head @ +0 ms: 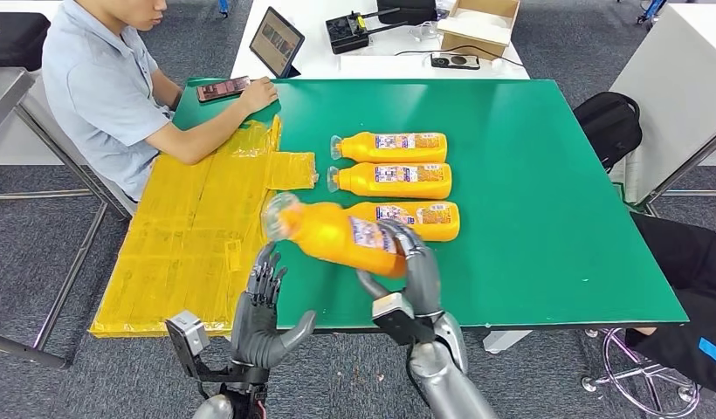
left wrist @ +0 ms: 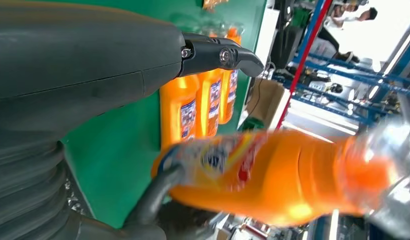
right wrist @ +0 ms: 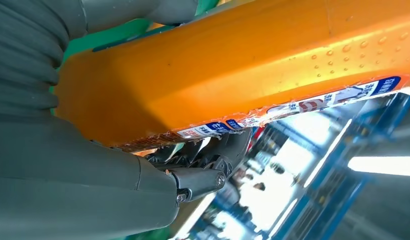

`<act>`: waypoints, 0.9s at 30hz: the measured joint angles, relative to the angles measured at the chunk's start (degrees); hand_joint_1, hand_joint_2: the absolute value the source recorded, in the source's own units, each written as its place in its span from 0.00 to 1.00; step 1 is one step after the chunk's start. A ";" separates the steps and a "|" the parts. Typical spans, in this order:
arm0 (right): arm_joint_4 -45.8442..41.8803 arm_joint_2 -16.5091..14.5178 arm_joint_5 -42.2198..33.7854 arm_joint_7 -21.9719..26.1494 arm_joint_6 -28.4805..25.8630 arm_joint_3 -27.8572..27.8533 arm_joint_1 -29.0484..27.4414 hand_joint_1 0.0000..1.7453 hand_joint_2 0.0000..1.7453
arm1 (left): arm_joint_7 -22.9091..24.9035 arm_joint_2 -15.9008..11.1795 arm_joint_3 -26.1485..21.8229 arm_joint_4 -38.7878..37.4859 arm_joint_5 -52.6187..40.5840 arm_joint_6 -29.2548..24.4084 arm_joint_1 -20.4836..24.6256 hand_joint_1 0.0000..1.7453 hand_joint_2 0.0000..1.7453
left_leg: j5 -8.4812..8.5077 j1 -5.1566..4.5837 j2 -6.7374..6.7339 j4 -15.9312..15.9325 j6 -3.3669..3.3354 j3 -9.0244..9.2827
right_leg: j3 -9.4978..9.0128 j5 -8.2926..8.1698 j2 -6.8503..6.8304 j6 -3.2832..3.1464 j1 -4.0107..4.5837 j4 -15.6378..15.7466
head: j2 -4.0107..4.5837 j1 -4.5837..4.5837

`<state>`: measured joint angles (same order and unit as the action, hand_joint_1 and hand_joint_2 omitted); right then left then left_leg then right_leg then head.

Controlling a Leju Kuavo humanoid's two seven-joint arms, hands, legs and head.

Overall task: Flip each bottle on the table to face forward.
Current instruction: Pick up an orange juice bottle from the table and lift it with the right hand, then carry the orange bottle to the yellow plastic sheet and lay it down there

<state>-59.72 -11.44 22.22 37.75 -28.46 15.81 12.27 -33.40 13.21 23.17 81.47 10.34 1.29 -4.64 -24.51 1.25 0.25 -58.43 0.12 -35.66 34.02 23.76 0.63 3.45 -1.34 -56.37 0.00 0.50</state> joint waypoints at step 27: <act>10.13 -6.68 -4.80 0.05 7.25 18.12 2.50 1.00 1.00 | -1.23 0.79 -2.25 3.26 7.66 -7.25 0.51 1.00 1.00 | 0.00 0.00 -0.01 0.00 0.00 -0.06 | 0.11 0.01 0.01 0.00 -0.01 0.00 | 0.00 0.04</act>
<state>-49.59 -18.12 17.42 37.81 -21.22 33.93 14.77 -34.63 14.00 20.92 84.74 18.00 -5.96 -4.13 -24.51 1.25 0.24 -58.43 0.12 -35.72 34.14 23.77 0.63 3.44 -1.35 -56.37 0.00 0.54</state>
